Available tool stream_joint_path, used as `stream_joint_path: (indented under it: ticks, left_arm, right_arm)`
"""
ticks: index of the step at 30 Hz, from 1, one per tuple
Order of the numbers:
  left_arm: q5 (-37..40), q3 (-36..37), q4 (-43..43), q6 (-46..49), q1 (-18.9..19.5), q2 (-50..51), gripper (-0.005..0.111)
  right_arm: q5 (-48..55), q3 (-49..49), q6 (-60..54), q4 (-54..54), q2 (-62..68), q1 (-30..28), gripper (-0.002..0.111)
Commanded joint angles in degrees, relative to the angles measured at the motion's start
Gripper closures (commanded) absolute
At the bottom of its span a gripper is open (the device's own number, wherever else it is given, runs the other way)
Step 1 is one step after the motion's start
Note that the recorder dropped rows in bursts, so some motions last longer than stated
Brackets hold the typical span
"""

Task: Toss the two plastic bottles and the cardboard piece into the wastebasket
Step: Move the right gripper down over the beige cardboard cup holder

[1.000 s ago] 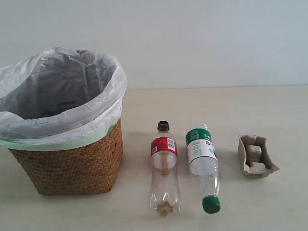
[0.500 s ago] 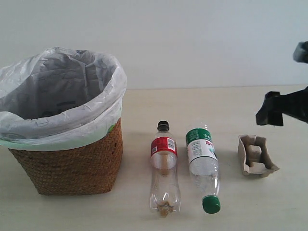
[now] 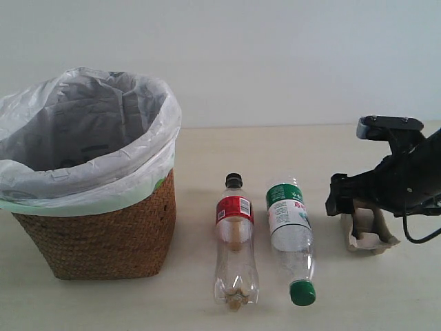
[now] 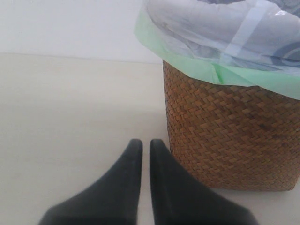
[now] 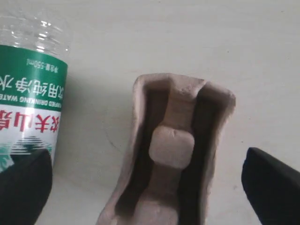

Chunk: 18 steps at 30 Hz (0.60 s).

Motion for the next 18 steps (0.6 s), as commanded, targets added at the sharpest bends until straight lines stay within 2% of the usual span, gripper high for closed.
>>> stream_joint_path:
  ticks: [1, 18]
  left_arm:
    - [-0.15, 0.17, 0.11, -0.50, 0.19, -0.14, 0.101]
    - [-0.15, 0.17, 0.11, -0.50, 0.19, -0.14, 0.101]
  right_arm:
    - [-2.66, -0.24, -0.32, -0.54, 1.69, 0.21, 0.004]
    - [-0.98, -0.13, 0.18, -2.94, 8.25, 0.21, 0.004]
